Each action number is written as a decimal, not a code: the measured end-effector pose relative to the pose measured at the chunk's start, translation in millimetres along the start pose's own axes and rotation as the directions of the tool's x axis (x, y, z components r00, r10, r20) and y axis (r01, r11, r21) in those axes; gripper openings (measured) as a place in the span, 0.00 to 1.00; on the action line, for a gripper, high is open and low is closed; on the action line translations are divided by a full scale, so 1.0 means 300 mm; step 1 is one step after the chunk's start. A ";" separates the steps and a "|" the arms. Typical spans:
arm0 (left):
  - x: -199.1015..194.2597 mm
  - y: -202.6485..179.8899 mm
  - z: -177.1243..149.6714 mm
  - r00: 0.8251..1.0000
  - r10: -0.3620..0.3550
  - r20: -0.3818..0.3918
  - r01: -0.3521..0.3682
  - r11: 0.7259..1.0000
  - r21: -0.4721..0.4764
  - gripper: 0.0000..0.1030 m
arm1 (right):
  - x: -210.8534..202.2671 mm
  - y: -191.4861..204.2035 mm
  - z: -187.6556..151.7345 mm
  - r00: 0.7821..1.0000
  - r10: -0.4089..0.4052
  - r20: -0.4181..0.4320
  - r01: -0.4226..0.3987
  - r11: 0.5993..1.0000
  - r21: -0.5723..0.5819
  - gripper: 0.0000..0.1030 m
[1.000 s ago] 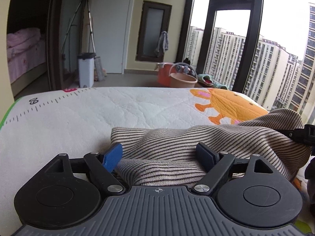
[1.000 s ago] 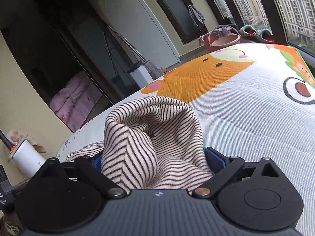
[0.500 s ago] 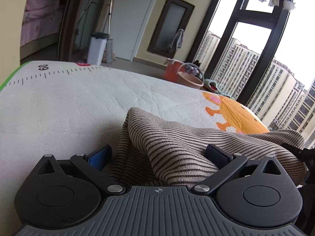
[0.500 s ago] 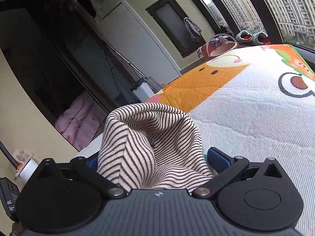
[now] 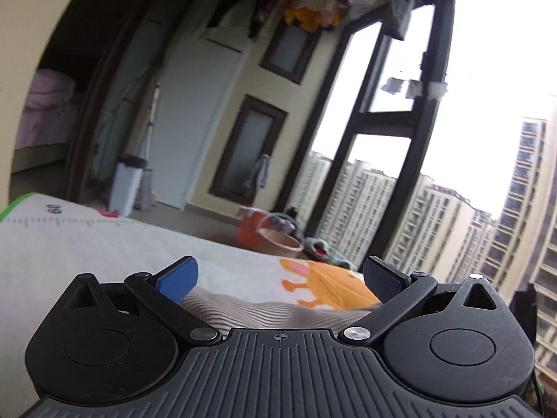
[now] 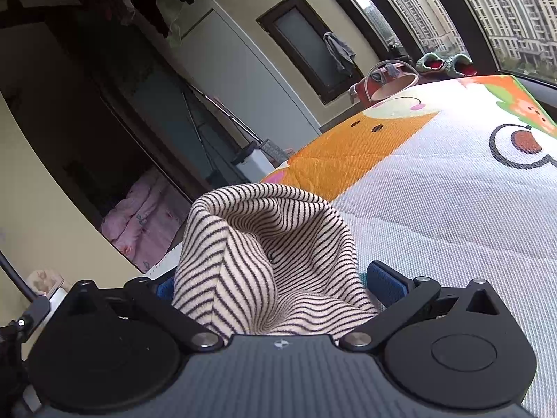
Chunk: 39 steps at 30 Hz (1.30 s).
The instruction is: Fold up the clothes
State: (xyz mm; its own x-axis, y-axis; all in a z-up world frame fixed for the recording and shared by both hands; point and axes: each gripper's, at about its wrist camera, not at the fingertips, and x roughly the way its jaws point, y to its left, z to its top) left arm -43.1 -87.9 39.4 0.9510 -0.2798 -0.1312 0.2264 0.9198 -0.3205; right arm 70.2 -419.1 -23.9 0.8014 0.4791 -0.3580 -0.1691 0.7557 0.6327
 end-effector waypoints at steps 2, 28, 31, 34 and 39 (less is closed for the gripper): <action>0.034 -0.012 -0.024 0.998 -0.019 -0.057 0.020 0.999 0.026 1.00 | 0.000 -0.001 0.000 1.000 0.001 0.001 -0.001 1.000 0.001 1.00; 0.129 -0.028 -0.078 0.979 0.054 -0.198 -0.038 0.996 0.083 1.00 | -0.177 0.272 -0.026 0.947 0.318 0.052 -0.305 0.936 -0.176 1.00; 0.128 -0.029 -0.082 0.979 0.045 -0.200 -0.029 0.996 0.081 1.00 | -0.091 0.196 -0.072 0.970 0.243 0.014 -0.240 0.963 -0.125 1.00; 0.128 -0.030 -0.084 0.978 0.046 -0.202 -0.031 0.996 0.081 1.00 | -0.071 0.152 -0.095 0.963 0.268 0.030 -0.261 0.954 -0.150 1.00; 0.128 -0.029 -0.087 0.978 0.051 -0.204 -0.035 0.996 0.081 1.00 | -0.084 0.151 -0.101 0.963 0.267 0.029 -0.258 0.950 -0.176 1.00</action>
State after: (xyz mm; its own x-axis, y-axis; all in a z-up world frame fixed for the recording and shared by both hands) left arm -14.0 -113.9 12.8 0.8984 -0.2825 -0.3363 0.2088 0.9484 -0.2387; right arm 24.8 -383.3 -7.0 0.7437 0.6502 -0.1556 -0.4683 0.6727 0.5729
